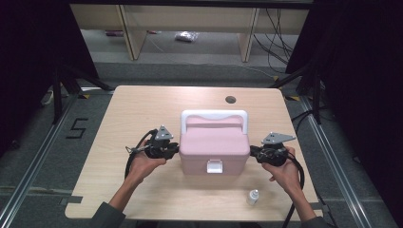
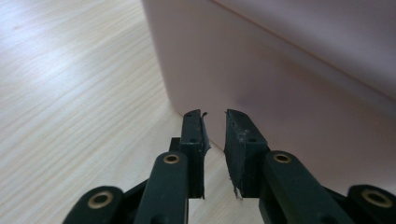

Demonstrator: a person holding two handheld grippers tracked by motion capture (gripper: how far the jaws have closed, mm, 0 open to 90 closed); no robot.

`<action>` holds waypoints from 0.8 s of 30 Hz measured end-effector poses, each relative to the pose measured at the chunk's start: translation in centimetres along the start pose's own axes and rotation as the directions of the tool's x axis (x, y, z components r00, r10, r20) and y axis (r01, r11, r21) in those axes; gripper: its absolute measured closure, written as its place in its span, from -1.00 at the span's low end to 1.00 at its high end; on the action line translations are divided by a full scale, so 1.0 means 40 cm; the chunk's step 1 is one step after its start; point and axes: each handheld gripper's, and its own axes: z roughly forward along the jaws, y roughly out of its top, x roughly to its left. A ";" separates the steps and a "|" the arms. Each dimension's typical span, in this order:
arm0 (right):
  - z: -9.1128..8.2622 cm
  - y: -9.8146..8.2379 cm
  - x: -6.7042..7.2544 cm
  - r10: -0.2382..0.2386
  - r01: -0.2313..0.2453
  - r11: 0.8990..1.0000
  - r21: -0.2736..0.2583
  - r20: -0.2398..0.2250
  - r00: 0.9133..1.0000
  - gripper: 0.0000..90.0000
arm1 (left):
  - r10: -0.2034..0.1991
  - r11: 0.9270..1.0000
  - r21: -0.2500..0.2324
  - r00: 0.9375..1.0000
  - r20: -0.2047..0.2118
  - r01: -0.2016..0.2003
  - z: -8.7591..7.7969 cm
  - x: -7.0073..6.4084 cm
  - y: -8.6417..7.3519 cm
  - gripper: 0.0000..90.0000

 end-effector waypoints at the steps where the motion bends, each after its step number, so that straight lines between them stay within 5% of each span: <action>1: -0.004 -0.007 -0.006 0.012 -0.012 1.000 0.007 0.008 1.000 0.71 | -0.014 1.000 -0.002 1.000 0.007 0.014 -0.006 0.011 0.000 0.63; 5: -0.010 -0.025 -0.015 0.030 -0.030 1.000 0.002 0.022 0.999 0.58 | -0.011 1.000 0.024 1.000 0.020 0.010 -0.014 0.025 0.005 0.49; 6: -0.012 -0.028 -0.009 0.074 -0.074 0.997 0.024 0.014 0.997 0.55 | 0.000 0.999 0.041 1.000 0.016 0.000 -0.016 0.028 0.009 0.46; 13: -0.010 -0.044 -0.016 0.093 -0.094 0.995 0.019 0.014 0.996 0.24 | -0.002 0.996 0.084 1.000 0.011 0.001 -0.037 0.052 0.037 0.26; 16: -0.007 -0.050 -0.021 0.066 -0.066 0.998 0.010 0.032 0.997 0.07 | 0.004 0.995 0.103 1.000 0.014 -0.006 -0.051 0.066 0.052 0.14; 24: -0.010 -0.060 -0.022 0.101 -0.102 0.994 0.027 0.018 0.995 -0.05 | -0.008 0.995 0.103 1.000 0.028 0.005 -0.089 0.082 0.084 0.00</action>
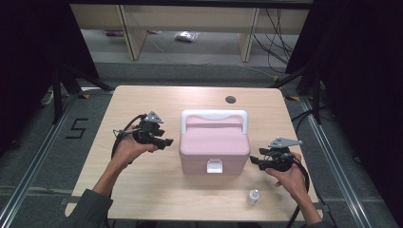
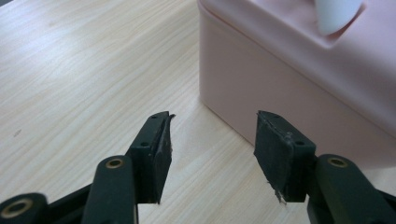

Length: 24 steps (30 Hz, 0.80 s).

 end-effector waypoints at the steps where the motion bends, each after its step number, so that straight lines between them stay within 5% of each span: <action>1: 0.003 -0.003 -0.001 0.012 -0.012 1.000 -0.001 0.002 1.000 -0.11 | 0.003 1.000 -0.001 1.000 -0.001 -0.003 -0.008 0.002 0.009 -0.04; 6: 0.004 -0.008 -0.013 -0.016 0.016 1.000 -0.002 0.031 0.999 -0.17 | -0.003 1.000 0.025 1.000 0.012 0.003 -0.023 0.007 0.029 -0.15; 7: 0.004 -0.009 -0.008 0.023 -0.023 1.000 0.011 0.020 1.000 -0.20 | -0.014 1.000 0.028 1.000 0.022 0.014 -0.025 0.006 0.037 -0.15; 11: 0.004 -0.016 -0.013 0.038 -0.039 0.999 0.008 0.031 0.999 -0.29 | 0.002 0.998 0.058 0.999 0.034 -0.004 -0.043 0.007 0.062 -0.35; 24: 0.001 -0.020 -0.017 0.022 -0.023 1.000 0.013 0.041 0.999 -0.29 | 0.115 0.990 0.071 0.992 0.057 -0.119 -0.107 -0.019 0.166 -0.50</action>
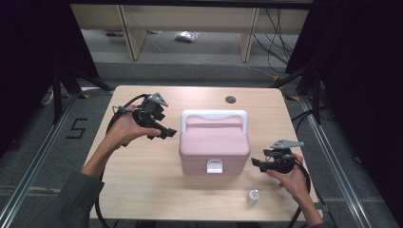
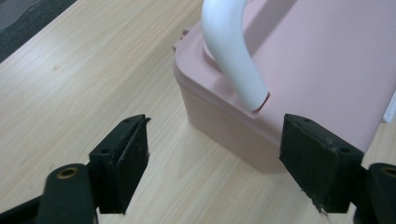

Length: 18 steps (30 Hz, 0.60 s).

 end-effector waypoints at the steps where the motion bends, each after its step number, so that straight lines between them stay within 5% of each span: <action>1: 0.002 -0.001 0.000 0.001 -0.001 1.000 0.001 -0.002 1.000 -0.29 | 0.005 1.000 0.000 1.000 -0.006 -0.005 -0.002 -0.002 0.008 -0.50; 7: 0.004 -0.006 -0.001 0.026 -0.026 1.000 0.010 -0.007 1.000 -0.28 | 0.047 0.999 0.001 0.999 -0.018 -0.047 -0.002 -0.007 0.058 -0.53; 9: 0.006 -0.008 -0.010 -0.016 0.016 1.000 -0.001 0.009 1.000 -0.28 | 0.059 0.998 0.001 0.998 -0.019 -0.059 0.001 -0.010 0.074 -0.53; 10: 0.004 -0.008 -0.002 0.035 -0.035 0.999 0.021 -0.009 0.999 -0.28 | 0.075 0.997 0.004 0.997 -0.015 -0.075 0.005 -0.014 0.089 -0.53; 18: 0.009 -0.013 0.000 0.026 -0.026 0.999 0.030 -0.006 1.000 -0.29 | 0.105 0.994 0.015 0.994 -0.011 -0.105 0.030 -0.031 0.141 -0.53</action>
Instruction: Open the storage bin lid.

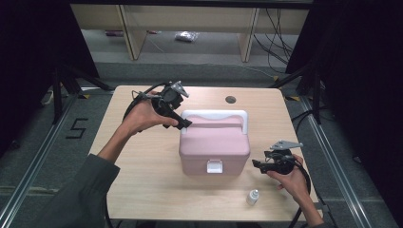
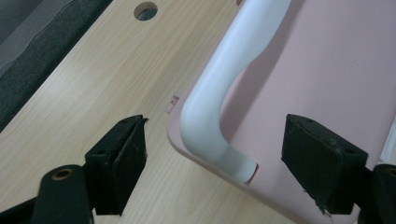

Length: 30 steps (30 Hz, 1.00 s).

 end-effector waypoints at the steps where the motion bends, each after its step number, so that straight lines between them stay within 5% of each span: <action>1: 0.001 0.000 0.000 0.002 -0.002 1.000 0.004 -0.002 1.000 -0.29 | 0.003 1.000 -0.001 1.000 0.001 -0.003 0.002 0.000 0.007 -0.53; 20: 0.002 -0.003 -0.004 -0.001 0.001 1.000 0.016 -0.003 1.000 -0.29 | 0.109 0.986 0.119 0.993 0.039 -0.113 0.051 0.009 0.071 -0.27; 23: 0.002 -0.003 -0.003 0.009 -0.009 1.000 0.023 -0.002 1.000 -0.29 | 0.123 0.981 0.146 0.991 0.051 -0.130 0.066 0.015 0.076 -0.21; 25: 0.002 -0.003 -0.006 -0.014 0.014 1.000 0.019 0.006 1.000 -0.29 | 0.152 0.969 0.186 0.987 0.060 -0.160 0.078 0.018 0.084 -0.16; 30: 0.003 -0.003 0.000 0.018 -0.018 0.999 0.029 -0.002 1.000 -0.29 | 0.168 0.962 0.204 0.983 0.068 -0.179 0.094 0.012 0.095 -0.01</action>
